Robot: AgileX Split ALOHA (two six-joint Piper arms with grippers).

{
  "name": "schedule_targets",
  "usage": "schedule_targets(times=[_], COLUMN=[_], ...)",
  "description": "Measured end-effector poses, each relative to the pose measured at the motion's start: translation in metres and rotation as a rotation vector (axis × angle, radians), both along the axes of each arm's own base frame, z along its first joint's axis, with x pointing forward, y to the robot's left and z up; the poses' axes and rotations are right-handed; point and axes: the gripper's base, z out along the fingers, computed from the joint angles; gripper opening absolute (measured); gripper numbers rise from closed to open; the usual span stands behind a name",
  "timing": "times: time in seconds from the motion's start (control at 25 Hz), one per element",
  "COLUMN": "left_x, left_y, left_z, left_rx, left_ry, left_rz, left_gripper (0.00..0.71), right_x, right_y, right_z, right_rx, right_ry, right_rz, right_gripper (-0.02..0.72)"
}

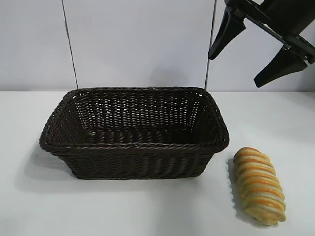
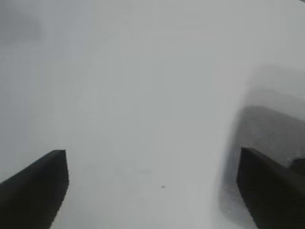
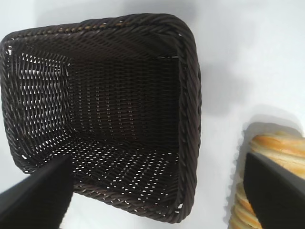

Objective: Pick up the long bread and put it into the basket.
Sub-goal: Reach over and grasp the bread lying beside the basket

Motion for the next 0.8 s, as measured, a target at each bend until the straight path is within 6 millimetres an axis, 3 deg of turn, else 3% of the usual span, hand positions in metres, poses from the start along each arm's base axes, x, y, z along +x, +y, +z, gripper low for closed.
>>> schedule_targets(times=[0.2, 0.32, 0.4, 0.56, 0.8], left_x=[-0.048, -0.09, -0.117, -0.173, -0.247], left_y=[-0.027, -0.055, -0.073, -0.09, -0.095], left_z=[0.057, 0.092, 0.106, 0.109, 0.076], left_rx=[-0.004, 0.051, 0.091, 0.17, 0.265], left_ry=[-0.188, -0.316, -0.374, -0.441, -0.529], left_rz=[-0.088, -0.17, -0.23, -0.277, -0.25], left_gripper=[0.694, 0.694, 0.694, 0.694, 0.694], right_x=[0.0, 0.0, 0.0, 0.0, 0.0], right_y=[0.0, 0.0, 0.0, 0.0, 0.0], right_z=[0.0, 0.0, 0.0, 0.0, 0.0], right_rx=[-0.003, -0.006, -0.007, -0.009, -0.011], right_ry=[-0.004, -0.008, -0.009, -0.01, -0.013], right_rz=[0.007, 0.017, 0.02, 0.021, 0.026], right_gripper=[0.695, 0.695, 0.695, 0.695, 0.695])
